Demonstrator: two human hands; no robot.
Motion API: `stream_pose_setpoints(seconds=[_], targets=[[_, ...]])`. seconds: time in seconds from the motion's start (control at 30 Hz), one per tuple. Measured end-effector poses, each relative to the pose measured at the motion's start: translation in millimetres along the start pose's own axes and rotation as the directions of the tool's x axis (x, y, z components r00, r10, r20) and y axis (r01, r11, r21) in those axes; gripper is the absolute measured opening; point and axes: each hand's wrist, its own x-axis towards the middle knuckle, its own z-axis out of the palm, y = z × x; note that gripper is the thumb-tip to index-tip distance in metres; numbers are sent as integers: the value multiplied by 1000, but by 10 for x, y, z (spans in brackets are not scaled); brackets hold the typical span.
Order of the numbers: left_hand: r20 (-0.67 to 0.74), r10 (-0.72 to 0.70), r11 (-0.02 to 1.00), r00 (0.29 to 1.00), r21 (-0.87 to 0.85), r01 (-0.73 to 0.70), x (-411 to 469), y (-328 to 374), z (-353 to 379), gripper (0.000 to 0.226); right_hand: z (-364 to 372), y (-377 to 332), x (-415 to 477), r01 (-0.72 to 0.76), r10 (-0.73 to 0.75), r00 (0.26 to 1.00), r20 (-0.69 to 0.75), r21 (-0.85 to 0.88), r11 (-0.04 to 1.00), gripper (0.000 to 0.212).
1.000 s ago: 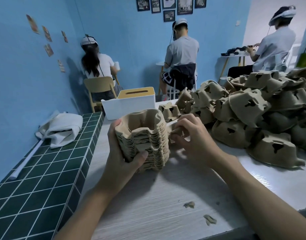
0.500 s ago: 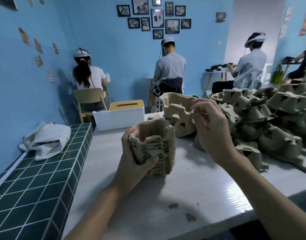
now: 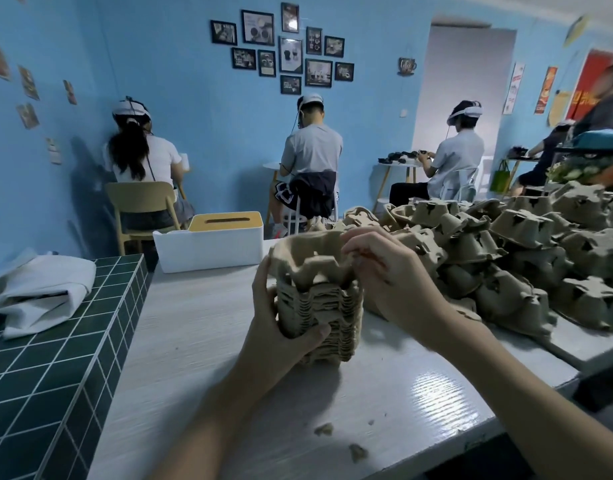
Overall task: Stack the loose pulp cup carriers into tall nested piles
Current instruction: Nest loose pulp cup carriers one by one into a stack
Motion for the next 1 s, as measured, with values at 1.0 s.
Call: stream_pose_setpoints(seconds=[1.0], targets=[[44,79,994,996,68,-82,-69,67,-39,94,-764,711,-864,-552,725,658,204,-525,648,41]])
